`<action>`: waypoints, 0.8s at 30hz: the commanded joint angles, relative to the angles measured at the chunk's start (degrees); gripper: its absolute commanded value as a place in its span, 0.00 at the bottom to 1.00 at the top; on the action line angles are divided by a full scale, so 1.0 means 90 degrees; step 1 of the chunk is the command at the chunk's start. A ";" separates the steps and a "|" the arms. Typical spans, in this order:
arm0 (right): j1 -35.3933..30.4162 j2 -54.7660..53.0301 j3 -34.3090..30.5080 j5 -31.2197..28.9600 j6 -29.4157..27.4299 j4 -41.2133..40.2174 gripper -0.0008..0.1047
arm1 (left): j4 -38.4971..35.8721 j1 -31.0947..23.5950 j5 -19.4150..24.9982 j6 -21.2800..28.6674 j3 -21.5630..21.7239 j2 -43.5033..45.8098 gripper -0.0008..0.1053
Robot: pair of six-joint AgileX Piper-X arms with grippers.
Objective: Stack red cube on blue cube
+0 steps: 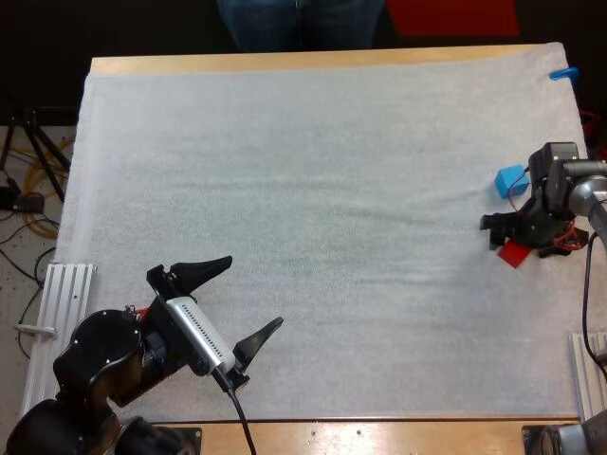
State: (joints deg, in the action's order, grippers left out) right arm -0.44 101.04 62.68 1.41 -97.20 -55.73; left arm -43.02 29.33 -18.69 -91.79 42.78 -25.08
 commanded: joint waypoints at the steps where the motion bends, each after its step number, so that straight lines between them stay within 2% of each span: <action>1: 0.0015 -0.0040 0.0045 0.0051 -0.0078 -0.0045 0.64 | 0.0110 0.0012 0.0063 0.0002 0.0044 0.0013 0.83; 4: 0.0015 -0.0040 0.0045 0.0058 -0.0078 -0.0045 0.43 | 0.0110 0.0012 0.0063 0.0002 0.0044 0.0013 0.83; 7: 0.0015 -0.0040 0.0045 0.0058 -0.0078 -0.0045 0.34 | 0.0110 0.0012 0.0063 0.0002 0.0044 0.0013 0.83; 14: 0.0015 -0.0224 0.0056 0.0058 -0.0078 -0.0183 0.33 | 0.0110 0.0012 0.0063 0.0002 0.0044 0.0013 0.83; 24: 0.0015 -0.1253 0.0056 -0.0294 -0.0216 -0.0215 0.33 | 0.0110 0.0012 0.0063 0.0002 0.0044 0.0013 0.83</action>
State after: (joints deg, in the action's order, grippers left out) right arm -0.44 90.41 62.74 -0.99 -98.48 -56.93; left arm -43.02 29.33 -18.69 -91.79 42.78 -25.08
